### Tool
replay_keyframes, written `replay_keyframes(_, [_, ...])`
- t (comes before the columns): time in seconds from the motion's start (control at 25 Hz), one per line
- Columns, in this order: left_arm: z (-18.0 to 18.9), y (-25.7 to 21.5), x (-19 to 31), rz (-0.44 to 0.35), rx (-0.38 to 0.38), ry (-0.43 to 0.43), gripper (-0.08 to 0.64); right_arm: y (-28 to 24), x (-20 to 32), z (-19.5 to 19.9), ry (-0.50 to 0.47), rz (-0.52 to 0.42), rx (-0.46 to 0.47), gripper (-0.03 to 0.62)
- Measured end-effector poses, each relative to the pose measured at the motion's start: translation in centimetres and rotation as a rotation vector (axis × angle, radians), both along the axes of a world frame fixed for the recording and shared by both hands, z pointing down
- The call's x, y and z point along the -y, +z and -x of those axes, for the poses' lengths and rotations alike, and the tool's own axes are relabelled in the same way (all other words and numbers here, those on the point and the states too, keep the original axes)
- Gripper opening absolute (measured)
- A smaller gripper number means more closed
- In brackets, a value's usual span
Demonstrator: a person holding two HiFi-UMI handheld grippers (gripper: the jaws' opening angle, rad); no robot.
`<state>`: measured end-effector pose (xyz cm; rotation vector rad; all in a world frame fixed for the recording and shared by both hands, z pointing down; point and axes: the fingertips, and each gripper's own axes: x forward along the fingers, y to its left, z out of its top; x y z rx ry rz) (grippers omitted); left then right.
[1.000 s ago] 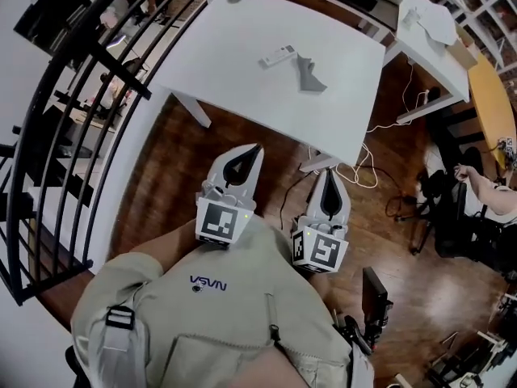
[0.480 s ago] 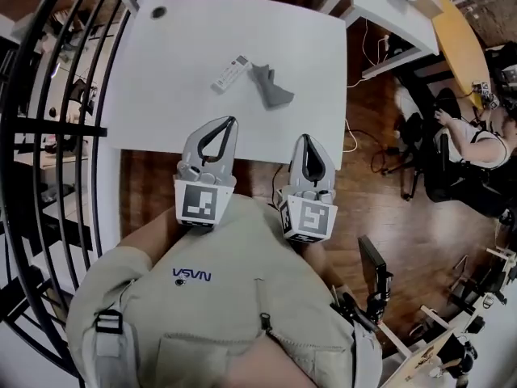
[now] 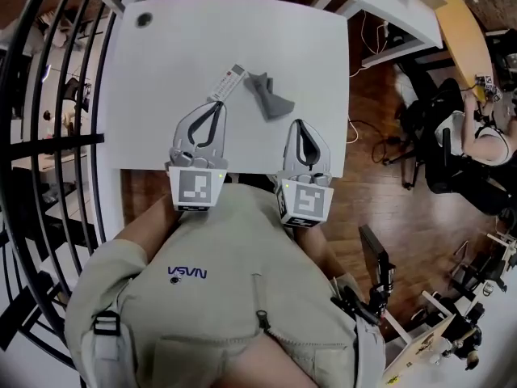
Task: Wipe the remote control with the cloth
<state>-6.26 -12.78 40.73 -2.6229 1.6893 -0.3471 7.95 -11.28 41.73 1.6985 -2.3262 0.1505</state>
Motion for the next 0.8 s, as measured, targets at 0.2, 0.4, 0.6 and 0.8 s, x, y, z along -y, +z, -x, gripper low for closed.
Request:
replay_keyframes(0.2, [-0.5, 4.6, 1.3, 0.106, 0.089, -0.032, 0.142, 2.2, 2.3, 0.0, -0.096, 0.031, 0.017, 0.005])
replay_keyframes(0.4, [-0.6, 10.9, 2.9, 0.219, 0.201, -0.017, 0.259, 5.0, 4.0, 0.1, -0.213, 0.088, 0.008, 0.076])
replay_keyframes(0.6, [0.9, 16.2, 4.9, 0.322, 0.193, -0.036, 0.328, 8.0, 5.3, 1.3, -0.254, 0.133, -0.051, 0.127])
replay_keyframes(0.8, [1.8, 21.0, 6.8, 0.442, 0.213, 0.008, 0.371, 10.4, 5.5, 3.5, -0.294, 0.203, -0.091, 0.141])
